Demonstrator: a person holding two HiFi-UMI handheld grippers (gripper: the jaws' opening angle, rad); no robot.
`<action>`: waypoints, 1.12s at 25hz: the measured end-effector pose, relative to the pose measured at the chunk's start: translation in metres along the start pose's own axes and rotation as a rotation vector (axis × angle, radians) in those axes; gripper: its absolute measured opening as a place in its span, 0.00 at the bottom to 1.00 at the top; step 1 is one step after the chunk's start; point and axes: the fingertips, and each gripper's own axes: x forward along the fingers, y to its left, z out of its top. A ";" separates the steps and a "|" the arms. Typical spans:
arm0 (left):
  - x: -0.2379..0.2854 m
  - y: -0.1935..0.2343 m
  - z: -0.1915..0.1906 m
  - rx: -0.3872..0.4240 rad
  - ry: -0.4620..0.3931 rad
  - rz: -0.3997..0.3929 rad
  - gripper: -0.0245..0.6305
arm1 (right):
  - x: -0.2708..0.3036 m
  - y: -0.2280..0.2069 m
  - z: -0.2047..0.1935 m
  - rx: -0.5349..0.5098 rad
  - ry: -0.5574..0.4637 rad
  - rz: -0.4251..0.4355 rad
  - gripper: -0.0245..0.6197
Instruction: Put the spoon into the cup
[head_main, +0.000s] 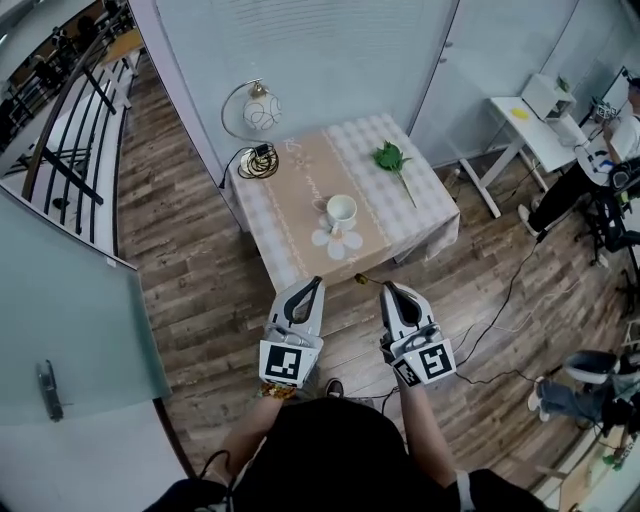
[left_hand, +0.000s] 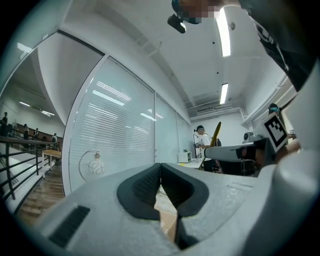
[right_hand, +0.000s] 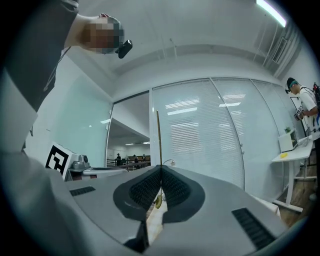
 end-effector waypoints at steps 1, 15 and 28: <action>0.008 0.009 0.003 -0.003 -0.006 -0.006 0.06 | 0.011 -0.004 0.001 -0.005 0.004 -0.006 0.05; 0.072 0.099 -0.007 -0.002 0.001 -0.012 0.06 | 0.110 -0.052 -0.012 -0.042 0.037 -0.040 0.05; 0.137 0.109 -0.012 0.025 0.007 0.075 0.06 | 0.157 -0.121 -0.023 -0.042 0.062 0.050 0.05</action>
